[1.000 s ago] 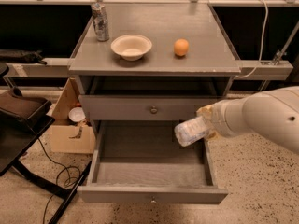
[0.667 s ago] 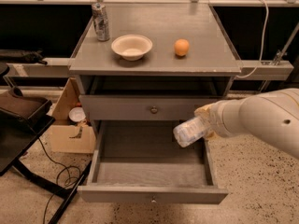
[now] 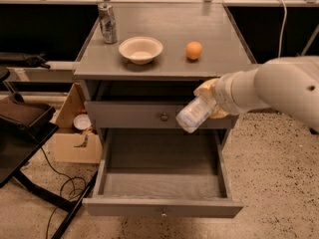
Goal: Pick blue plastic bottle from middle drawer and place on counter
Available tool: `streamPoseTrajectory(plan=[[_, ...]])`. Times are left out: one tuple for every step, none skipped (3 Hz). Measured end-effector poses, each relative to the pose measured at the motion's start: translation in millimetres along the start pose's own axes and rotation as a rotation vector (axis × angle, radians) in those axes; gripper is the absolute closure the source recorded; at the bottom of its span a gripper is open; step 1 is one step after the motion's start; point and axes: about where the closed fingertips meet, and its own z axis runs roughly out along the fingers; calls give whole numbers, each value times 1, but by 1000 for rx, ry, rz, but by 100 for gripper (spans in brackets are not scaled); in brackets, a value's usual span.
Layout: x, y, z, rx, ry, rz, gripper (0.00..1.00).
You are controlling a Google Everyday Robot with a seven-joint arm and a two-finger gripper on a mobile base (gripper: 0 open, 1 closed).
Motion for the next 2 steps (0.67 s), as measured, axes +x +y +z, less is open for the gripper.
streamPoseTrajectory(plan=[[11, -60, -26, 45, -27, -176, 100], [27, -119, -52, 91, 2, -390, 100]])
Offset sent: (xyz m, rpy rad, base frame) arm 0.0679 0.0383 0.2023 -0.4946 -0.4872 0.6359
